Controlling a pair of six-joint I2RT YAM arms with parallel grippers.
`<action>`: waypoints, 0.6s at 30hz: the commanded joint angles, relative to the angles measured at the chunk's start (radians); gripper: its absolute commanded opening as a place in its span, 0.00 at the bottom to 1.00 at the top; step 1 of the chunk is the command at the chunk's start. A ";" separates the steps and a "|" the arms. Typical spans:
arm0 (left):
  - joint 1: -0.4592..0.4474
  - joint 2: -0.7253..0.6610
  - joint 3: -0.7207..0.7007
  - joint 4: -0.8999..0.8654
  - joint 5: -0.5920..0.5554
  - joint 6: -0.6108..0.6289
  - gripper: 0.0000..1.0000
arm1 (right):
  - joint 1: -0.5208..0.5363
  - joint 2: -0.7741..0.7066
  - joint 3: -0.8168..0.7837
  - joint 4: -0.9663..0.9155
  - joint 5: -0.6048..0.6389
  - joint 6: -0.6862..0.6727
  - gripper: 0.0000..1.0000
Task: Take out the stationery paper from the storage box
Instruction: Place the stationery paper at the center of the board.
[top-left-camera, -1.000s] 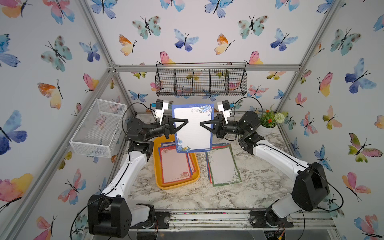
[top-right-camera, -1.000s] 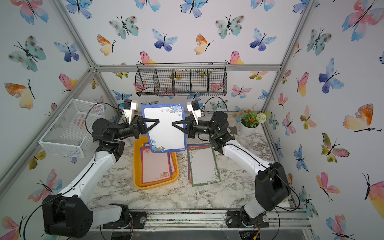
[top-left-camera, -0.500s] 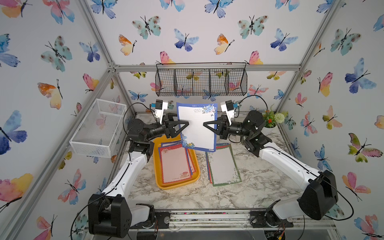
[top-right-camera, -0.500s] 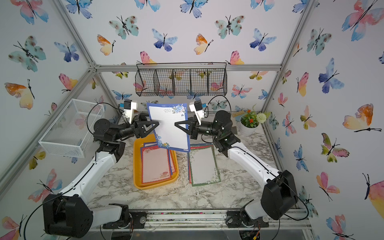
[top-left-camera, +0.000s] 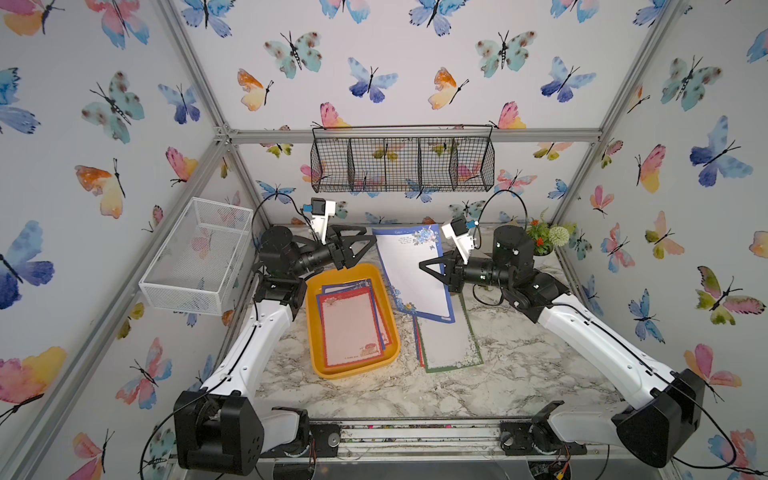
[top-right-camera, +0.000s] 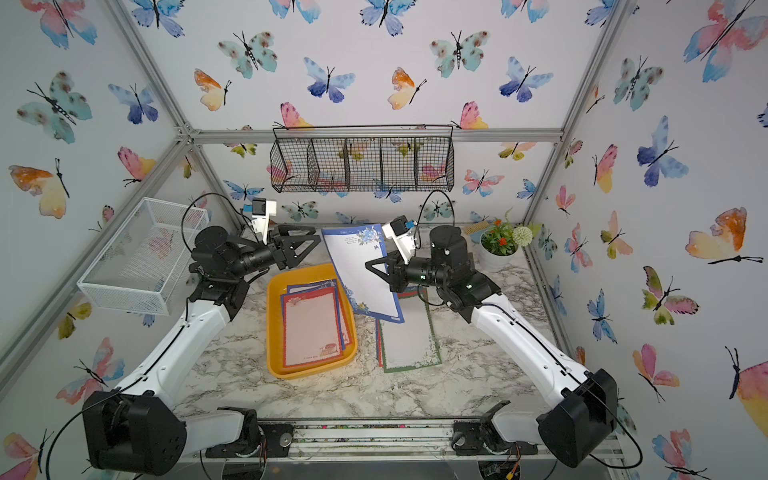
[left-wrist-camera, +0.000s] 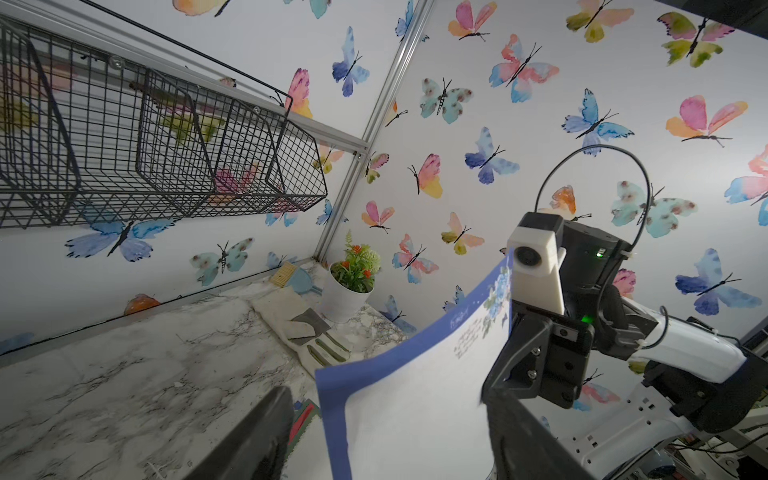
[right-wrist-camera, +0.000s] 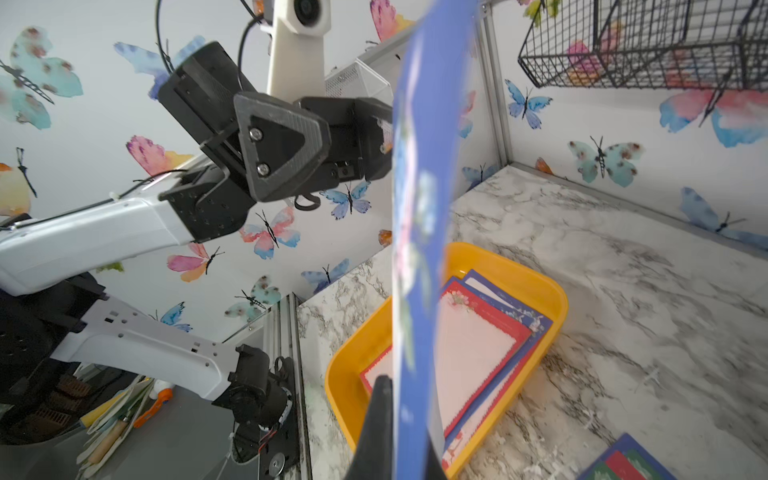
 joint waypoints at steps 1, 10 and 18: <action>0.006 -0.020 0.022 -0.053 -0.040 0.054 0.76 | -0.007 0.013 0.054 -0.206 0.043 -0.058 0.02; 0.006 -0.027 0.025 -0.070 -0.062 0.053 0.77 | -0.055 0.102 0.042 -0.408 0.060 -0.042 0.02; 0.007 -0.023 0.026 -0.074 -0.066 0.047 0.77 | -0.189 0.182 -0.039 -0.438 -0.006 0.006 0.02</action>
